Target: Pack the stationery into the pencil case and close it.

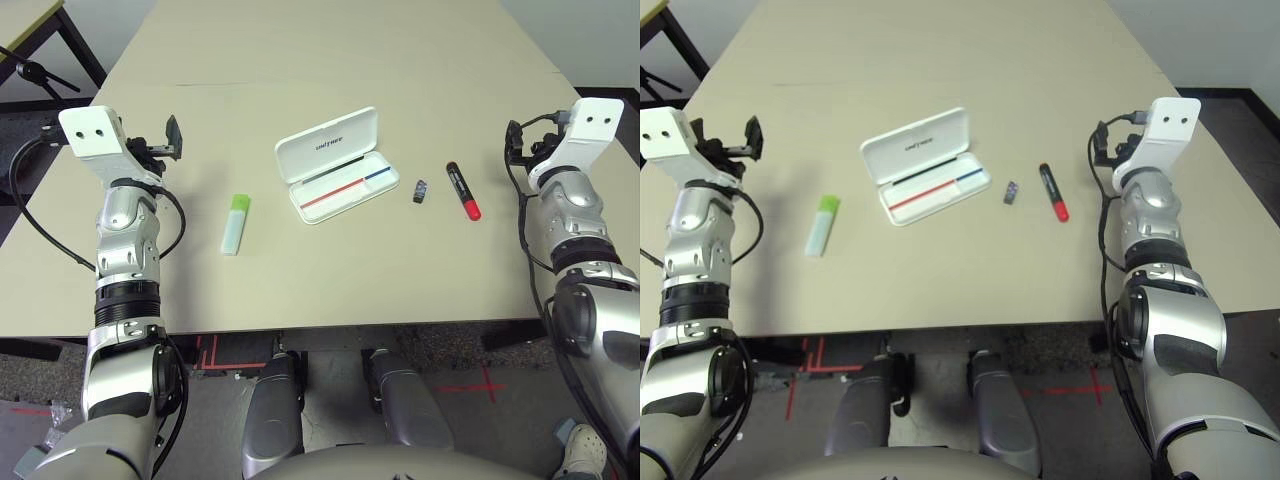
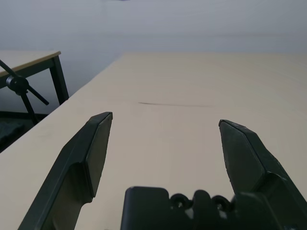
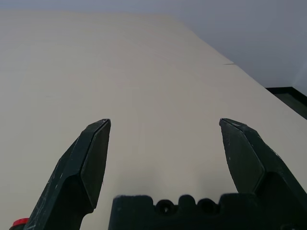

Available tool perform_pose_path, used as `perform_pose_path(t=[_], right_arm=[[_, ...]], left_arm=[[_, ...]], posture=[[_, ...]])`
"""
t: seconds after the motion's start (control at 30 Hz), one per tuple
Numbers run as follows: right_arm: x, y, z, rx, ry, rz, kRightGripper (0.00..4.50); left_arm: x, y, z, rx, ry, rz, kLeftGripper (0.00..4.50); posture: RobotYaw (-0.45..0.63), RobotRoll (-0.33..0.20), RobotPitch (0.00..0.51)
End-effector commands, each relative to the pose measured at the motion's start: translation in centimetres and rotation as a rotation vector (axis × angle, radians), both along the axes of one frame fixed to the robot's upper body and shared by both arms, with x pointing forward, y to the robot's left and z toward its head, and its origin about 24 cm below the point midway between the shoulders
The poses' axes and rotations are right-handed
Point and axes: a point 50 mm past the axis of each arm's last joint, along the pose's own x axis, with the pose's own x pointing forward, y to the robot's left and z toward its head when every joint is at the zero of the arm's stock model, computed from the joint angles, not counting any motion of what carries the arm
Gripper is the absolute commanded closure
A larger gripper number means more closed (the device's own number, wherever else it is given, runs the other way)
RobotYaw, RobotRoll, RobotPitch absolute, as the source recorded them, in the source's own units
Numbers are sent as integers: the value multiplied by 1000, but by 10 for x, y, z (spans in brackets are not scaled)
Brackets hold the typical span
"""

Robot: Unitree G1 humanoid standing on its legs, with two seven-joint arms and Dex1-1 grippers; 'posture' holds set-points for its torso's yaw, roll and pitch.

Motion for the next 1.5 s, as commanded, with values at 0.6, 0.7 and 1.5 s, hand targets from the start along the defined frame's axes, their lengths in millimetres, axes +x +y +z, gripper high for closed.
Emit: perform_pose_path(t=[0.6,0.7,1.5], right_arm=[[-8,-6,8,-90,20,142,0],[-10,-4,15,-118,32,234,0],[-54,45,13,-281,430,957,0]], left_arm=[[-2,-9,15,36,6,-23,20],[-5,-9,17,41,21,-40,20],[-27,-71,47,176,129,-481,20]], posture=[[-68,0,202],[-68,0,198],[-44,0,188]])
